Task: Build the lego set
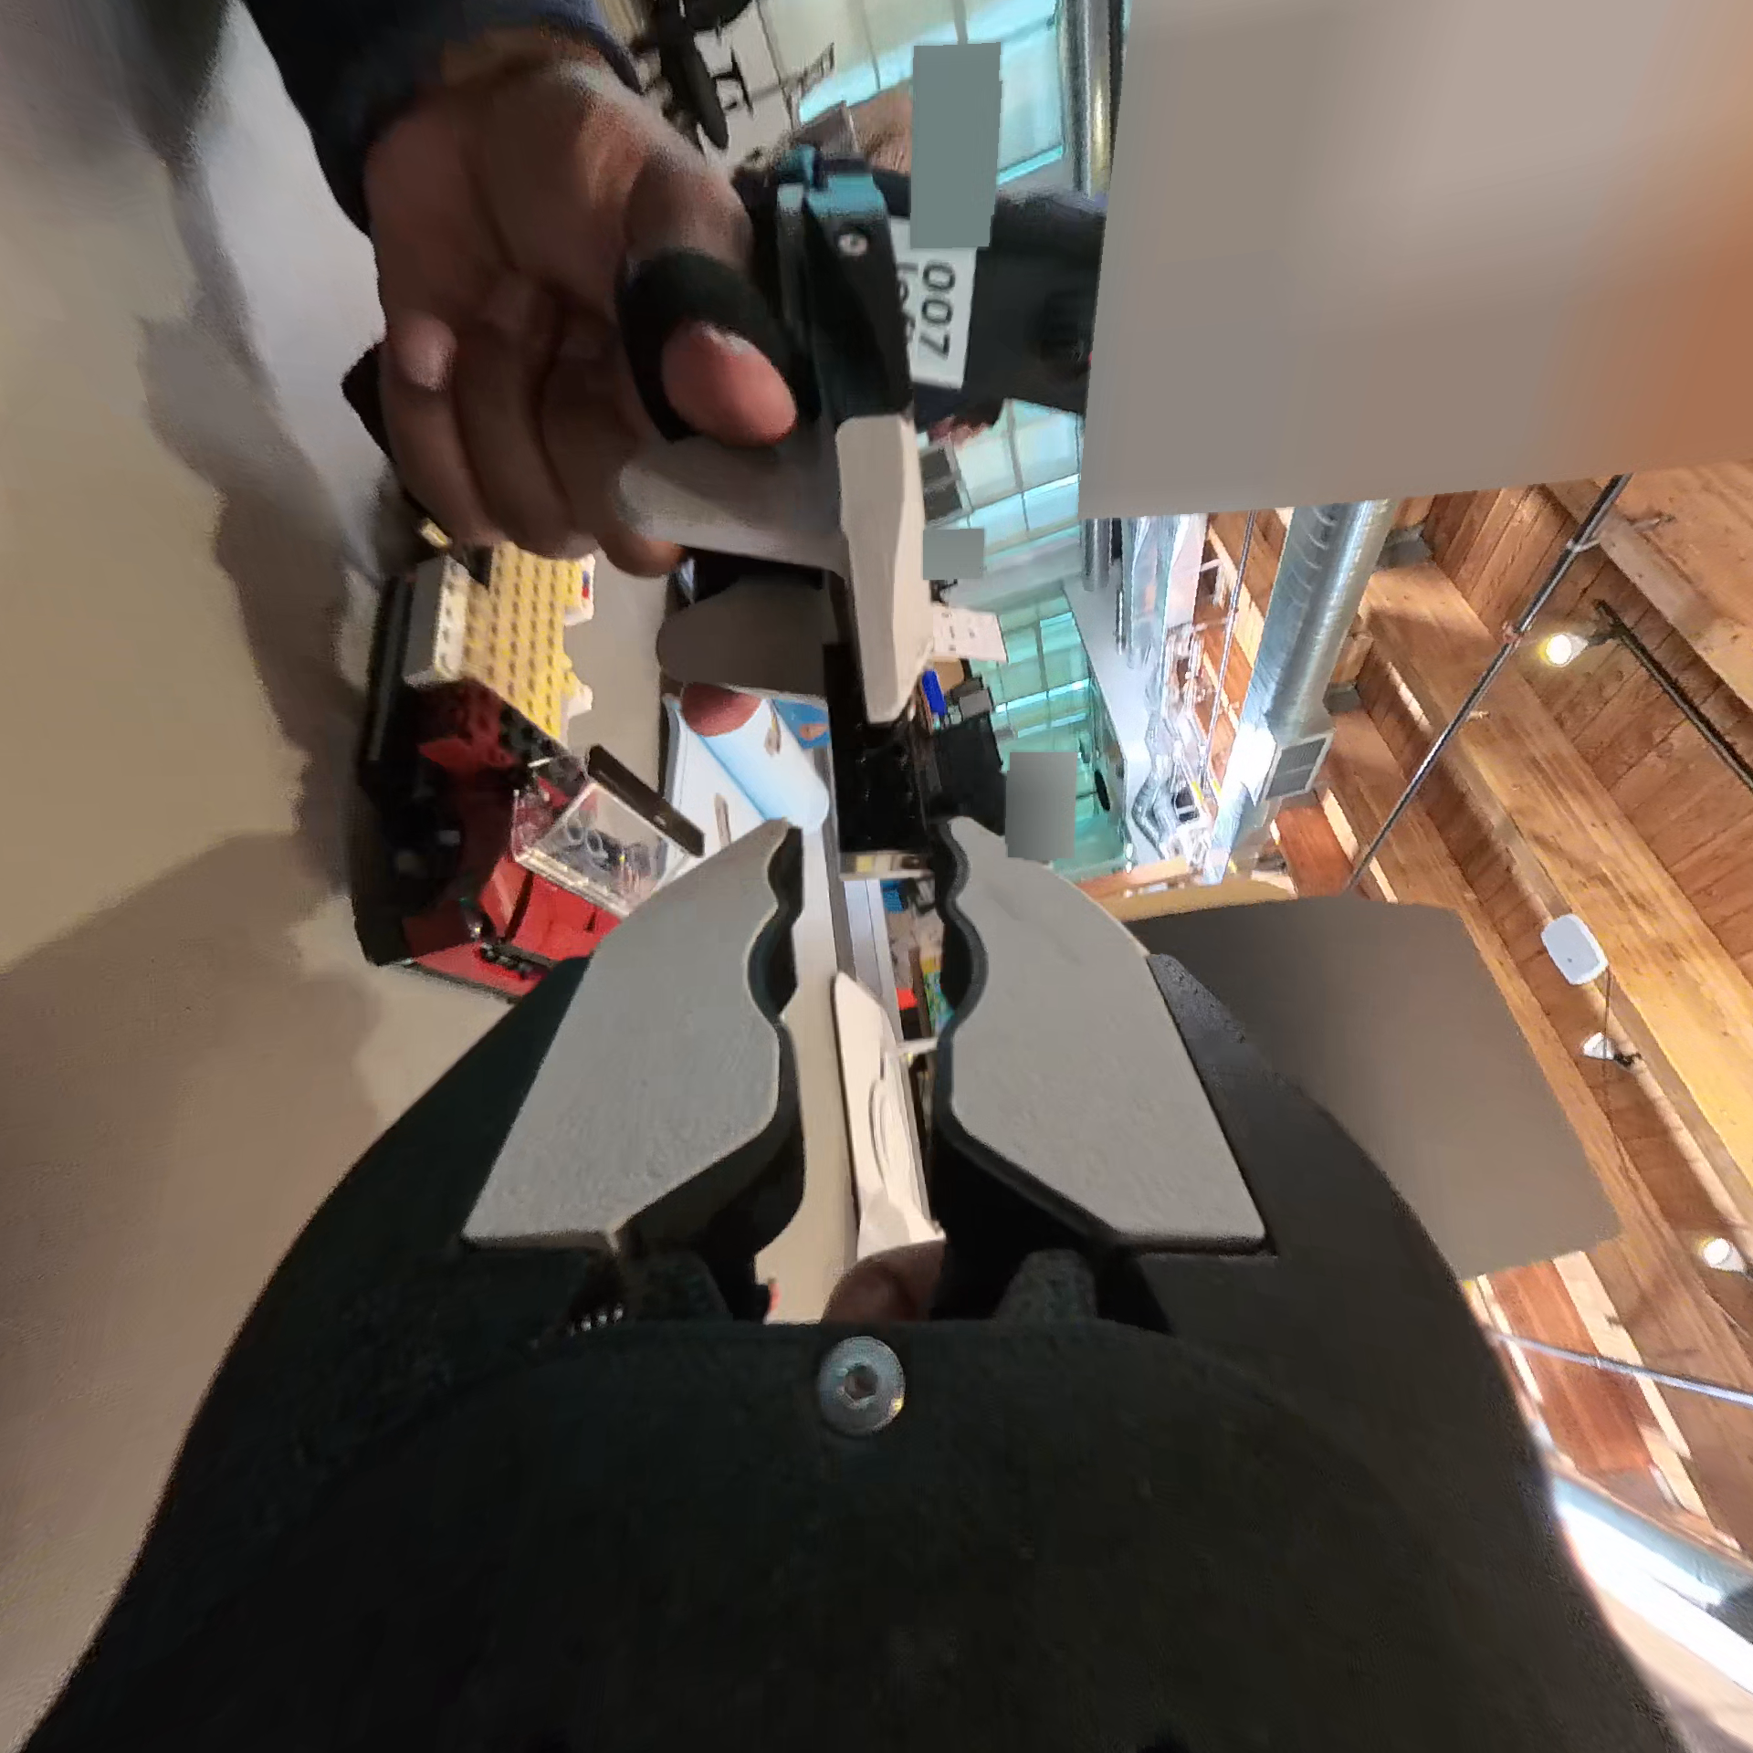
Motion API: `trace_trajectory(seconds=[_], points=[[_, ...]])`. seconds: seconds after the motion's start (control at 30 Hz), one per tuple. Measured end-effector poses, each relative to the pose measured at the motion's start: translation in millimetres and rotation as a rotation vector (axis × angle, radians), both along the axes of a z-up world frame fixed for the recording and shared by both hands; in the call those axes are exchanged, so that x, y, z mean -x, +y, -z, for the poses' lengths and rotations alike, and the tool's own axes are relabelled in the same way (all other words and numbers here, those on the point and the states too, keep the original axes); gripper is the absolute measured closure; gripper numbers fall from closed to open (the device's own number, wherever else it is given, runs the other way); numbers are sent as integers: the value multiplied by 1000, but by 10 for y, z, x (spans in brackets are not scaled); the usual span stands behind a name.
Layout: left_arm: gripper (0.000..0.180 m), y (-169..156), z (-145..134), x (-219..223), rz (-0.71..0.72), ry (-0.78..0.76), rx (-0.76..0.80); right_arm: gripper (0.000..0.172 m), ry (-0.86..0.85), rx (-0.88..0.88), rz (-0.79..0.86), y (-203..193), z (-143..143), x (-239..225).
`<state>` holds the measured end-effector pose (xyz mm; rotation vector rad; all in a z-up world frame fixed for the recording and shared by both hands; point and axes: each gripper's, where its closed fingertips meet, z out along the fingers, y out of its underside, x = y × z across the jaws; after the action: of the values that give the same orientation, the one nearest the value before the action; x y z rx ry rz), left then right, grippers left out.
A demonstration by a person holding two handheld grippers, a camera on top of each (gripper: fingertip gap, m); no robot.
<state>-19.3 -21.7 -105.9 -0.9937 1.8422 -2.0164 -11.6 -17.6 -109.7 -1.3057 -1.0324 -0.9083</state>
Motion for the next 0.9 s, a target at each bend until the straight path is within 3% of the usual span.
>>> trace_trajectory(seconds=[0.13, 0.37, 0.53, 0.9], points=[[165, 50, -14, -65, -129, -61, -84, 136, 10, -2, 83, 34, -21, 3], [165, 23, -19, -92, -311, -203, -318, 138, -51, -75, 281, 167, -73, -92], [165, -28, -22, -77, -335, -227, -341, 153, -77, -88, 334, 203, -50, -149], [165, -25, 44, -100, -352, -204, -380, 155, -172, -63, 345, 222, 18, -179]])
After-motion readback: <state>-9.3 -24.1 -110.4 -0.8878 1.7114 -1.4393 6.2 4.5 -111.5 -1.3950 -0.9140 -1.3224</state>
